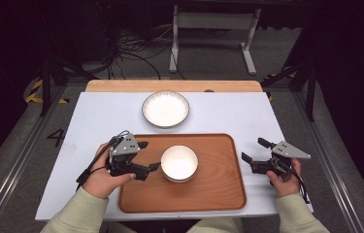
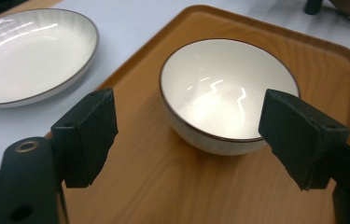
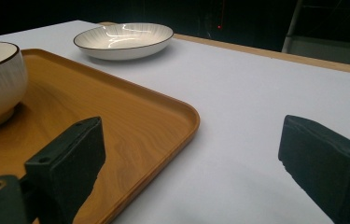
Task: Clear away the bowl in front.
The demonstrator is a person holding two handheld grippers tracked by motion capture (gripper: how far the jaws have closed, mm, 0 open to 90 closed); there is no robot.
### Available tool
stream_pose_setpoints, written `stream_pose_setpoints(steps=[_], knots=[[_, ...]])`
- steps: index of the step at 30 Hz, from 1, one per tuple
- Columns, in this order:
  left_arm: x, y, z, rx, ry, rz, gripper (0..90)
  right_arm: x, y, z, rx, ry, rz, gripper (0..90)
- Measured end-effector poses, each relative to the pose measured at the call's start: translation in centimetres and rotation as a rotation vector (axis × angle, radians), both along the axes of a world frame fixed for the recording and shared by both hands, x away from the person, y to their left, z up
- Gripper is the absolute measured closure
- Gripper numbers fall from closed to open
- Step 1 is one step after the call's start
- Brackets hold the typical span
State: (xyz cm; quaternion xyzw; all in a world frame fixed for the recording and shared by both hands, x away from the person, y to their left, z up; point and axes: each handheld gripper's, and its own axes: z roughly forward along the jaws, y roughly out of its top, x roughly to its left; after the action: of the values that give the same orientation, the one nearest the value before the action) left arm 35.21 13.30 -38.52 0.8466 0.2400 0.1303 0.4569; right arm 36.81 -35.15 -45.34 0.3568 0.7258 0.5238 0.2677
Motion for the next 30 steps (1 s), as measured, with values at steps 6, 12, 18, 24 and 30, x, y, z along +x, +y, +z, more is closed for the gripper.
stream_pose_setpoints(steps=[6, 12, 18, 24, 30], knots=[[-0.1, 1.6, -0.2, -0.024, -0.004, 0.042, 19.5, -0.1, 0.0, 0.0, -0.002, -0.01, -0.001, 6.8], [-0.2, 2.9, -0.8, -0.03, 0.0, 0.077, 18.1, -0.4, 0.0, 0.0, -0.004, -0.043, 0.016, 5.8], [-0.4, 4.3, -1.4, -0.05, 0.005, 0.106, 17.4, -0.5, -0.1, -0.1, 0.006, -0.056, 0.018, 5.8], [-0.5, 5.8, -2.3, -0.107, 0.029, 0.136, 14.5, -0.7, -0.1, -0.1, 0.008, -0.074, 0.025, 5.4], [-0.5, 6.9, -3.3, -0.128, 0.038, 0.162, 11.7, -0.9, -0.2, -0.1, 0.012, -0.093, 0.029, 5.4]])
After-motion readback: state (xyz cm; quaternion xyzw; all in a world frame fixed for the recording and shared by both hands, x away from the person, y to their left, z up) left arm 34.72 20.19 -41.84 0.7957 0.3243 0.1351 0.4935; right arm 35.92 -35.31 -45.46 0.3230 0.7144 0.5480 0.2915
